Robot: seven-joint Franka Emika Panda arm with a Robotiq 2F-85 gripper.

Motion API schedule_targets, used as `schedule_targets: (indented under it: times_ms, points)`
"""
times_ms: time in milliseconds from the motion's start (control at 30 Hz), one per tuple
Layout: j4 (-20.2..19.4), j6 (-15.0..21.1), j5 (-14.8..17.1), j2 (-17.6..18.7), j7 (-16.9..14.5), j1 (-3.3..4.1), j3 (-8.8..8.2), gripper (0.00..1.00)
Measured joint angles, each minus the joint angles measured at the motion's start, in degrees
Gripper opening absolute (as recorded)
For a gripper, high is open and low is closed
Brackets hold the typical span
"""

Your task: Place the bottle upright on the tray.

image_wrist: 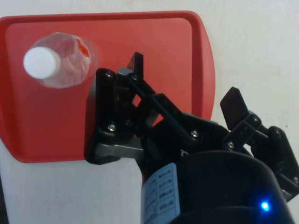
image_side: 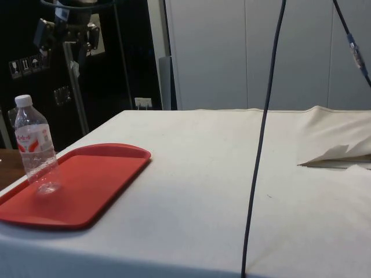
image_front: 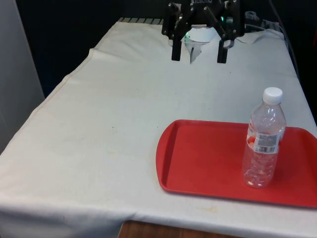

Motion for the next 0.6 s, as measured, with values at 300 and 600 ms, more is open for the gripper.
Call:
schedule_targets:
  times_ms: [300, 600]
  points:
    - [0.63, -2.52, 1.2, -0.57, -2.06, -0.23, -1.09, 1.0]
    - [0.57, -3.5, 1.2, -0.97, -4.58, -0.23, -1.26, 1.0]
